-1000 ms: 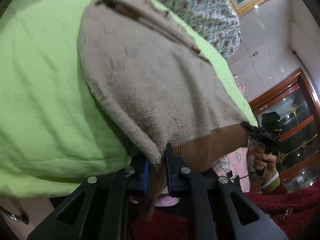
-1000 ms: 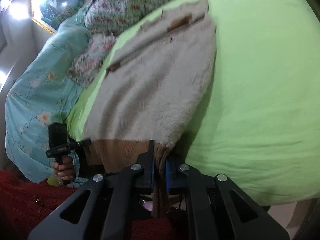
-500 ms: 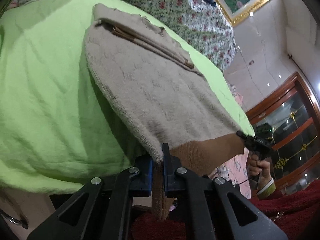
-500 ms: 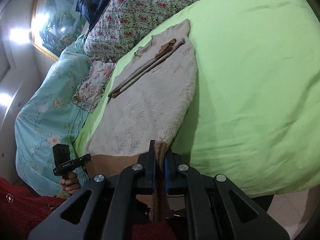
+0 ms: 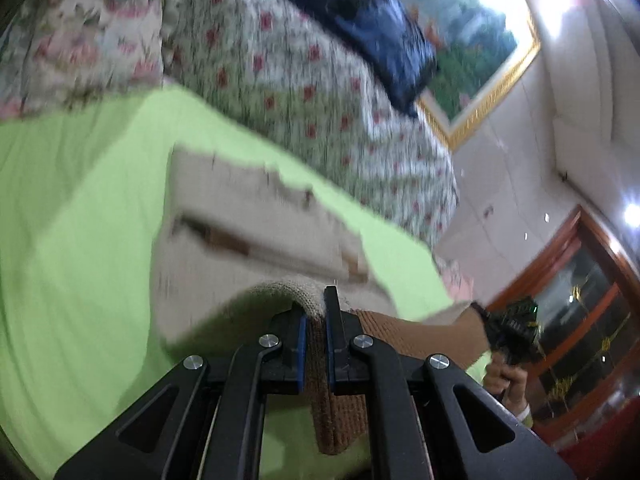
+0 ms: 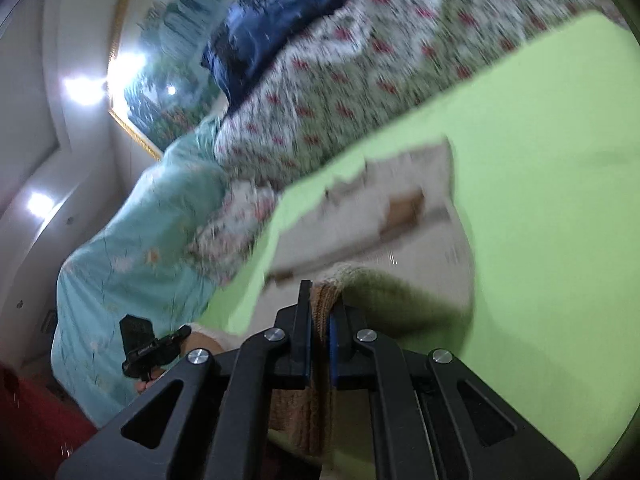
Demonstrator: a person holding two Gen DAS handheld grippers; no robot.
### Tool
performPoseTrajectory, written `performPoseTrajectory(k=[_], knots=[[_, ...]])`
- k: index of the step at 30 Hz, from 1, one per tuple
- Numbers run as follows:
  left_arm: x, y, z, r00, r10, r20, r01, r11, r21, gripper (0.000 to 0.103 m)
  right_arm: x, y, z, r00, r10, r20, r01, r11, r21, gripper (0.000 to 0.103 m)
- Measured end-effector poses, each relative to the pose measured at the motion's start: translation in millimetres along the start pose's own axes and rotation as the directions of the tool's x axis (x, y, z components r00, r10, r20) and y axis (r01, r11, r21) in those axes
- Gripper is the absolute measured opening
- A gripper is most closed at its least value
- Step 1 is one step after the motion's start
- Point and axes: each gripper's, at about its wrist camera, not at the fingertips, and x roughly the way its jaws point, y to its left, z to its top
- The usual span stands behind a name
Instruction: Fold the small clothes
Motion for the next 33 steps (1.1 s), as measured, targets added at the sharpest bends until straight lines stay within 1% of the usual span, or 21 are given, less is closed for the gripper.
performPoseTrajectory(k=[2, 3, 4, 7, 10, 14, 18, 22, 23, 24, 25, 26, 27, 29, 30, 31, 32, 33], knots=[[15, 3, 29, 0.999, 0.024, 0.033, -0.024, 1.000, -0.007, 0.006, 21, -2, 25, 1.000, -0.025, 0.016, 0.025, 1.000, 0.003, 0.007], [24, 4, 41, 0.999, 0.031, 0.041, -0.031, 0.999, -0.013, 0.006, 36, -6, 41, 0.999, -0.049, 0.021, 0.049, 0.999, 0.012, 0.007], [35, 7, 55, 0.998, 0.043, 0.045, -0.042, 0.999, -0.022, 0.006, 45, -9, 50, 0.997, -0.068, 0.021, 0.068, 0.998, 0.015, 0.007], [72, 17, 87, 0.996, 0.083, 0.033, -0.082, 0.996, -0.030, 0.006, 83, -19, 87, 0.992, -0.123, 0.014, 0.123, 0.992, 0.014, 0.007], [111, 36, 115, 0.991, 0.130, 0.005, -0.130, 0.991, -0.044, 0.006, 122, -32, 112, 0.986, -0.165, -0.011, 0.165, 0.986, 0.010, 0.007], [154, 67, 130, 0.984, 0.176, -0.036, -0.178, 0.982, -0.070, 0.006, 170, -56, 129, 0.975, -0.213, -0.056, 0.214, 0.977, 0.014, 0.007], [193, 100, 135, 0.973, 0.212, -0.090, -0.220, 0.971, -0.094, 0.006, 211, -87, 133, 0.958, -0.269, -0.101, 0.273, 0.961, 0.032, 0.007], [235, 123, 136, 0.953, 0.268, -0.141, -0.281, 0.957, -0.079, 0.006, 242, -118, 129, 0.941, -0.304, -0.149, 0.318, 0.945, 0.074, 0.008], [242, 127, 135, 0.949, 0.276, -0.153, -0.290, 0.954, -0.074, 0.007, 248, -124, 127, 0.936, -0.311, -0.166, 0.327, 0.942, 0.081, 0.008], [248, 131, 133, 0.944, 0.283, -0.171, -0.299, 0.951, -0.076, 0.007, 254, -129, 123, 0.933, -0.310, -0.183, 0.330, 0.939, 0.092, 0.011], [250, 134, 131, 0.940, 0.286, -0.183, -0.305, 0.949, -0.080, 0.008, 256, -133, 121, 0.931, -0.312, -0.191, 0.335, 0.937, 0.102, 0.012], [249, 136, 128, 0.937, 0.286, -0.199, -0.308, 0.947, -0.091, 0.009, 257, -137, 119, 0.928, -0.314, -0.202, 0.341, 0.932, 0.120, 0.012], [246, 137, 126, 0.939, 0.275, -0.204, -0.300, 0.949, -0.101, 0.012, 255, -139, 117, 0.931, -0.304, -0.204, 0.334, 0.933, 0.136, 0.012], [230, 130, 117, 0.951, 0.242, -0.193, -0.265, 0.959, -0.104, 0.029, 242, -136, 114, 0.941, -0.286, -0.178, 0.314, 0.937, 0.156, 0.014], [221, 123, 112, 0.954, 0.236, -0.184, -0.255, 0.963, -0.089, 0.034, 233, -131, 112, 0.943, -0.290, -0.161, 0.313, 0.939, 0.143, 0.016], [213, 115, 105, 0.958, 0.226, -0.177, -0.242, 0.968, -0.070, 0.044, 222, -122, 108, 0.941, -0.306, -0.143, 0.323, 0.939, 0.117, 0.017], [205, 105, 96, 0.961, 0.209, -0.179, -0.221, 0.974, -0.050, 0.051, 215, -115, 104, 0.940, -0.314, -0.131, 0.328, 0.940, 0.099, 0.017], [203, 98, 88, 0.963, 0.193, -0.190, -0.204, 0.978, -0.038, 0.051, 210, -106, 99, 0.942, -0.313, -0.122, 0.324, 0.943, 0.075, 0.017]])
